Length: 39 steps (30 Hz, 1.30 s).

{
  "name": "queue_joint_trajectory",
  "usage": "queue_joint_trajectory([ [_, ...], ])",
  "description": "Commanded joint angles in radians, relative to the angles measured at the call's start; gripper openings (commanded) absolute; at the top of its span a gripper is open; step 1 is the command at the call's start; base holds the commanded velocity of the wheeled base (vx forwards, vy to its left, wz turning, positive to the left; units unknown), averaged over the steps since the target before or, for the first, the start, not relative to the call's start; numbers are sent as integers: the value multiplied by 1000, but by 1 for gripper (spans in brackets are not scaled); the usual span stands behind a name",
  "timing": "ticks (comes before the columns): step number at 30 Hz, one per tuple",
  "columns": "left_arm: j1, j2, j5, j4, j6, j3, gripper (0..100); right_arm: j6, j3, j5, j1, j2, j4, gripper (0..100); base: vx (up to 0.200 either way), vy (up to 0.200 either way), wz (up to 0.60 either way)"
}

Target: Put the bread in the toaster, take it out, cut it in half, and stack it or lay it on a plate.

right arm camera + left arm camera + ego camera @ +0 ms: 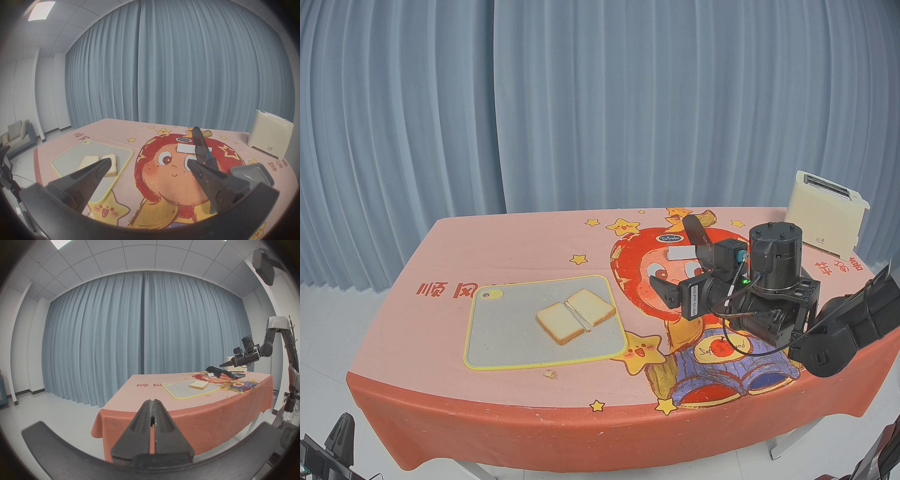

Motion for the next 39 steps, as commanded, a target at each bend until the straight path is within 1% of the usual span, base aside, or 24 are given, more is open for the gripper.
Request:
queue_joint_trajectory([
  [1, 1, -16, 1, 0, 0, 18, 0, 2, -41, 4, 1, 4, 42, 100, 0, 0, 0],
  [4, 1, -16, 1, 0, 0, 18, 0, 2, -66, 10, 1, 7, 106, 100, 0, 0, 0],
  [5, 1, -16, 1, 0, 0, 18, 0, 2, -66, 10, 1, 7, 106, 100, 0, 0, 0],
  [6, 1, -16, 1, 0, 0, 18, 0, 2, -73, 17, 4, 10, 126, 100, 0, 0, 0],
  [14, 1, -16, 1, 0, 0, 18, 0, -1, -153, 21, 11, 55, 237, 100, 0, 0, 0],
  [20, 1, -16, -1, 0, 0, 18, 0, -4, -194, 16, 27, 121, 241, 100, 0, 0, 0],
  [23, 1, -16, 1, 0, 0, 18, 0, -56, -239, 17, 17, 164, 243, 100, 0, 0, 0],
  [29, 1, -16, 1, 0, 0, 18, 0, -56, -285, 19, 25, 171, 243, 100, 0, 0, 0],
  [39, 1, -16, 1, 0, 0, 18, 0, -52, -316, 22, 40, 199, 240, 100, 0, 0, 0],
])
